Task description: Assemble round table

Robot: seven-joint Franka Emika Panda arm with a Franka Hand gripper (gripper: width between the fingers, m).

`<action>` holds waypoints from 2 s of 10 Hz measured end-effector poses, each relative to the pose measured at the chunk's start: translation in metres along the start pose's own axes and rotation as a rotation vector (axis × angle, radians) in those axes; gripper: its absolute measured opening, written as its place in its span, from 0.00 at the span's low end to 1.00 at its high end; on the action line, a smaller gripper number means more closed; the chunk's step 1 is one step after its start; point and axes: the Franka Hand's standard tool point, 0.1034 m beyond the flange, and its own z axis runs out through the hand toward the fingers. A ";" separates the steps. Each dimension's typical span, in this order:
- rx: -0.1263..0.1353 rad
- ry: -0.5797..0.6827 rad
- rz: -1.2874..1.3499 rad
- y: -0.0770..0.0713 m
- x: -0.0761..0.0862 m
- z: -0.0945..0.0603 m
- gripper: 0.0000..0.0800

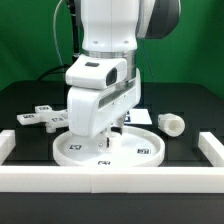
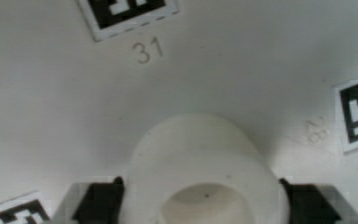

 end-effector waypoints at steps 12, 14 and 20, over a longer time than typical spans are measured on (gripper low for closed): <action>-0.010 0.023 -0.070 -0.009 0.066 -0.001 0.51; -0.013 0.026 -0.081 -0.012 0.072 0.000 0.51; -0.014 0.027 -0.081 -0.012 0.072 0.000 0.79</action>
Offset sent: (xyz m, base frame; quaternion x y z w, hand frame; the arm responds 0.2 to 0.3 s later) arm 0.0000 0.0000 0.0000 0.0000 0.0000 0.0000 1.0000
